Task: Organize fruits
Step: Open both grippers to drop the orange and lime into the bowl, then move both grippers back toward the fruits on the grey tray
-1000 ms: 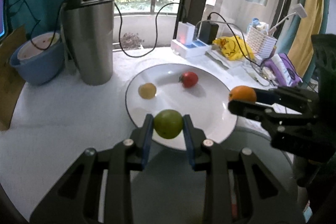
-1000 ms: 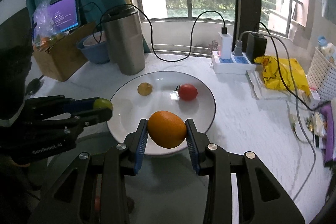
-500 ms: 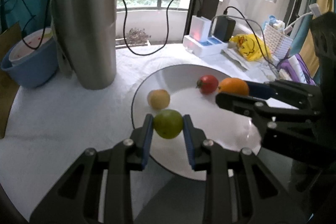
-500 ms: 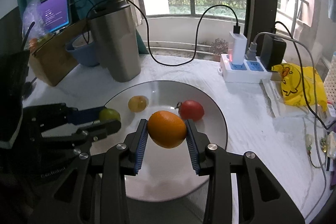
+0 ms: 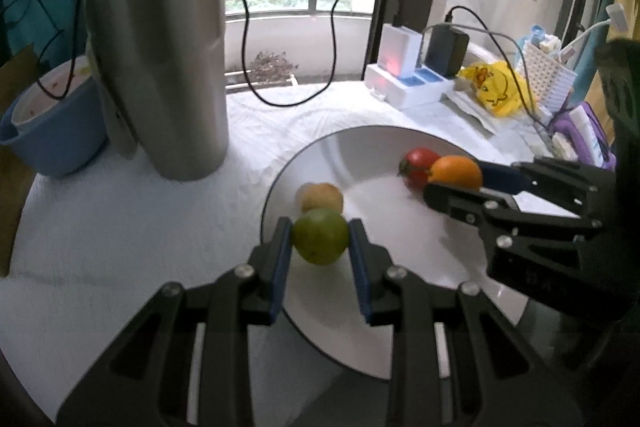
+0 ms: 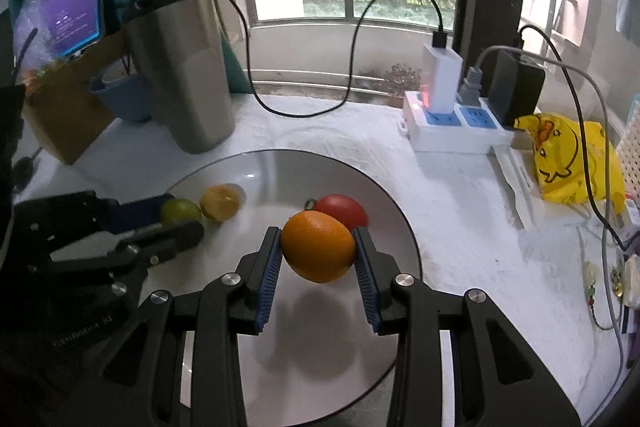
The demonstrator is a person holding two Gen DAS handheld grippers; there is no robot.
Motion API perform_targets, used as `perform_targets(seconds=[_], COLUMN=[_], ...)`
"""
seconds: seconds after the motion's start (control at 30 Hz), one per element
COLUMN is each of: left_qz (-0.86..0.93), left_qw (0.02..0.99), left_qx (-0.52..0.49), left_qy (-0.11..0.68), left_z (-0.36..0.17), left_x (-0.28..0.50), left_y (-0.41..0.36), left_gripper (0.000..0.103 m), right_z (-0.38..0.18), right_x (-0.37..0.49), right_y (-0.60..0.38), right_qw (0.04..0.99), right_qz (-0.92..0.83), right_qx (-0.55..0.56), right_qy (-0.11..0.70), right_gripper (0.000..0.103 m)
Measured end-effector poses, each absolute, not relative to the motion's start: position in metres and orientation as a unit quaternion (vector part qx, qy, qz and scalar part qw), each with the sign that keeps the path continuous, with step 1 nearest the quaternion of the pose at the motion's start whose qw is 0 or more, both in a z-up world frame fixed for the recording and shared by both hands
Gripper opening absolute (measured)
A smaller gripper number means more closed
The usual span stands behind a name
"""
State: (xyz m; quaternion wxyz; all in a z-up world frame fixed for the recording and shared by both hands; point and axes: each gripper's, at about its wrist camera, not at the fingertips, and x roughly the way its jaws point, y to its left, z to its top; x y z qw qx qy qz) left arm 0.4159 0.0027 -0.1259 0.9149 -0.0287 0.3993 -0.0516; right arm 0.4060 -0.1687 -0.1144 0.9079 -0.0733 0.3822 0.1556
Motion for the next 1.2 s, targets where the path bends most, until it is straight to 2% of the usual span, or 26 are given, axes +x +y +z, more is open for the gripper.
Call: perform_targets(seconds=[0.53,0.6,0.67,0.7,1.2], left_qz=[-0.05,-0.048,-0.049,-0.05,-0.049], left_qw=[0.91,0.911,0.912,0.913,0.922], left_qx=[-0.032,-0.037,-0.042,-0.046,-0.057], left_qy=[0.411,0.408,0.405,0.403,0.379], left_z=[-0.127,-0.124,-0.12,-0.118,-0.087], left_x=[0.429,0.427,0.423,0.421,0.374], left_y=[0.002,0.003,0.005,0.006,0.008], left_gripper=[0.03,0.033,0.045,0.046,0.046], right_z=[-0.116,-0.114,-0.113,-0.112,-0.086], right_x=[0.414,0.412,0.411,0.409,0.365], right_y=[-0.18,-0.18,-0.18,-0.18,-0.182], right_qw=[0.916,0.917,0.917,0.918,0.923], right_qz=[0.119,0.119,0.119,0.119,0.132], right_qx=[-0.074,-0.072,-0.07,-0.069,-0.05], right_qy=[0.377,0.374,0.374,0.372,0.359], right_gripper=[0.038,0.038,0.038,0.038,0.038])
